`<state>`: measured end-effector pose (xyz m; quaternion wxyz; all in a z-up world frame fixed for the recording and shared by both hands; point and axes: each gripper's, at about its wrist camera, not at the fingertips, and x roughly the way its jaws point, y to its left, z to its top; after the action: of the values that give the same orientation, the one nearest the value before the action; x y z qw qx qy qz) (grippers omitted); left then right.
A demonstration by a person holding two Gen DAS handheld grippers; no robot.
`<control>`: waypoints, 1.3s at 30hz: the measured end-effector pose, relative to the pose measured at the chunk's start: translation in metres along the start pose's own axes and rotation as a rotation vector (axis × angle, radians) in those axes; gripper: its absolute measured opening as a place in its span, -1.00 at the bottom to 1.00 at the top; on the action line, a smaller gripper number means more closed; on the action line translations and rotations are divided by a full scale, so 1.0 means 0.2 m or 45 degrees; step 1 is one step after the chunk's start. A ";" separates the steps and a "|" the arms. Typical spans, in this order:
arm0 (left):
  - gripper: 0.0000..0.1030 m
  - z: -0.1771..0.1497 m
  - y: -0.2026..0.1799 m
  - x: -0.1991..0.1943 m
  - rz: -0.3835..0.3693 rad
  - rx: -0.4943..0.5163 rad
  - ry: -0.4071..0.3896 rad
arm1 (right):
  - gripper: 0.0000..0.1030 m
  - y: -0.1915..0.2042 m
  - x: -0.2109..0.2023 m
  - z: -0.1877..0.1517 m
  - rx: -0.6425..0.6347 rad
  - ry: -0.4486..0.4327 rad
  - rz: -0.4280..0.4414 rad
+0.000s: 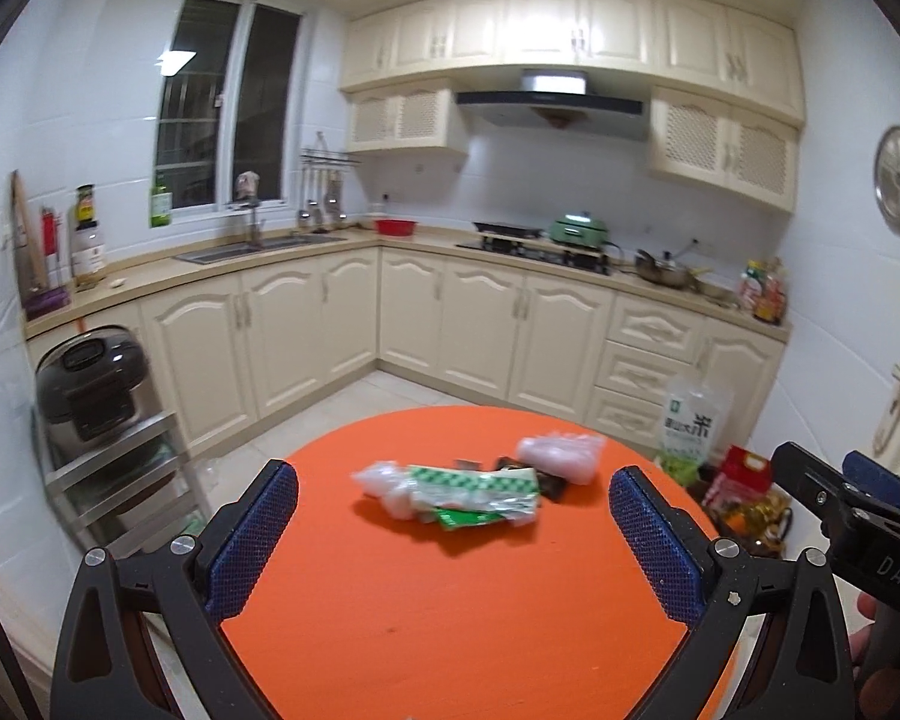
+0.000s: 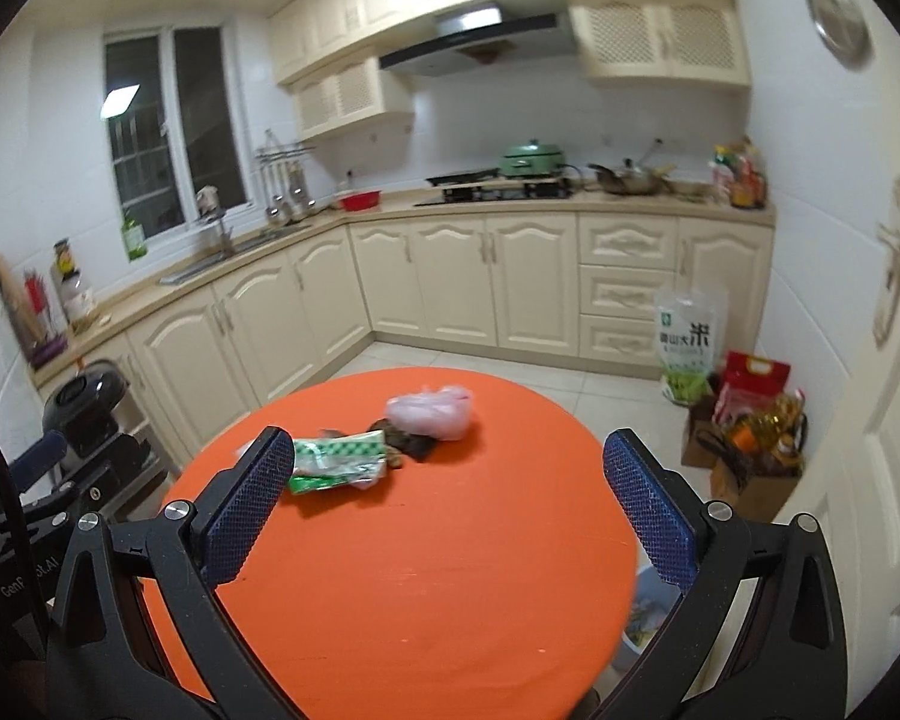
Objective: Collect trash
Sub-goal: 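Move both open tools back to the trash pile on the table, then grasp the green-checked bag with the right tool while the left grasps a clear bag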
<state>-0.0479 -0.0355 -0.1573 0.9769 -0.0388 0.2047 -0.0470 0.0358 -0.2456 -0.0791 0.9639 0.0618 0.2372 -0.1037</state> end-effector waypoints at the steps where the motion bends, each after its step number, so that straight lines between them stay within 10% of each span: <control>1: 0.98 0.00 -0.01 0.00 0.010 -0.005 -0.001 | 1.00 0.04 0.00 0.00 -0.015 0.002 0.014; 21: 0.98 0.23 0.16 0.24 0.046 -0.083 0.107 | 1.00 0.14 0.19 -0.04 -0.107 0.093 0.042; 39: 0.98 0.42 0.31 1.24 0.119 -0.128 0.428 | 1.00 0.30 1.09 -0.20 -0.241 0.484 0.232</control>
<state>0.2164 0.0039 -0.1847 0.9269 -0.0698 0.3688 0.0029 0.2200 -0.2172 -0.2131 0.9088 0.0106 0.4166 0.0200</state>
